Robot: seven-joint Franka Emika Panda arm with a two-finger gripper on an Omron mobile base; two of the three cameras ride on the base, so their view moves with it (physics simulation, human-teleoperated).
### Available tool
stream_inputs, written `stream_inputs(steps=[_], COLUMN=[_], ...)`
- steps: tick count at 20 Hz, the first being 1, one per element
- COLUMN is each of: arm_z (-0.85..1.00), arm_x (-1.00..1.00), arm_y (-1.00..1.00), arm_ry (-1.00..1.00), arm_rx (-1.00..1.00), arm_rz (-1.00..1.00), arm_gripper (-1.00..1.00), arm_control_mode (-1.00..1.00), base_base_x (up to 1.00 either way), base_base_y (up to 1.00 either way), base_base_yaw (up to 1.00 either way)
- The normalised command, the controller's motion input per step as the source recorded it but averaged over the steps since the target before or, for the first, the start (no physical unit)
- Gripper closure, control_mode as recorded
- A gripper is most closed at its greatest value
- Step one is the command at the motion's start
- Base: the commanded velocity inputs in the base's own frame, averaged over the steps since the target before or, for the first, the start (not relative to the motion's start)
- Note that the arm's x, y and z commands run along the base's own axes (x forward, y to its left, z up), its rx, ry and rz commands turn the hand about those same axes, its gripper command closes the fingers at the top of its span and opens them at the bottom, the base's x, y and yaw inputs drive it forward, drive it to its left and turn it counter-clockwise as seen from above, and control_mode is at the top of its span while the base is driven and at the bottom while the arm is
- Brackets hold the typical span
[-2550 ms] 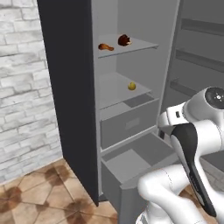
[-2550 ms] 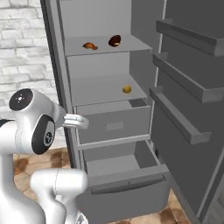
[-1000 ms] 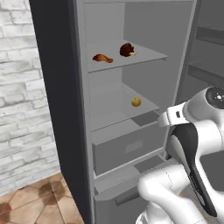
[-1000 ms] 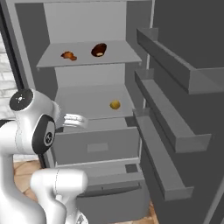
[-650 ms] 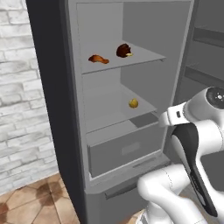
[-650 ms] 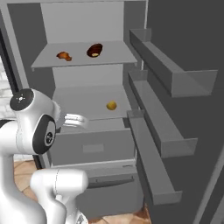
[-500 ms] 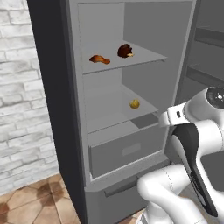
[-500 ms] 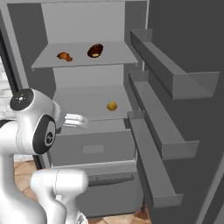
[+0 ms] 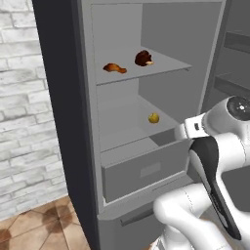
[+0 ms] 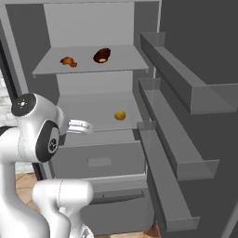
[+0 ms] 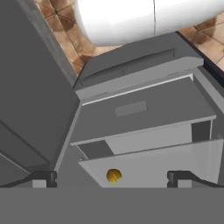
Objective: Gather the squashs from the fridge and place them on a tray on the dining counter. Then gather the chicken drumstick and steak from the fridge and place them on the other tray.
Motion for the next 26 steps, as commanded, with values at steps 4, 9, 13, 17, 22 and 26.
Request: stream_inputs(steps=[4,9,13,17,22,26], arm_z=[0.00,-0.09,-0.13,-0.12,-0.12,-0.19], arm_x=[0.52,0.56,0.66,0.65,0.58,0.64], arm_y=[0.06,0.01,0.06,0.00,-0.03,-0.14], arm_ry=[-0.05,-0.08,-0.07,-0.01,0.04,0.17], arm_rx=[0.04,0.04,0.02,0.00,0.00,0.00], arm_rz=[0.00,0.04,0.02,0.00,0.00,0.00], arm_gripper=[-1.00,-1.00,-1.00,-1.00,-1.00,-1.00], arm_control_mode=[-1.00,-1.00,-1.00,-1.00,-1.00,-1.00], base_base_x=[0.00,0.00,0.00,0.00,0.00,0.00], base_base_y=[0.00,0.00,0.00,0.00,0.00,0.00], base_base_yaw=[0.00,0.00,0.00,0.00,0.00,0.00])
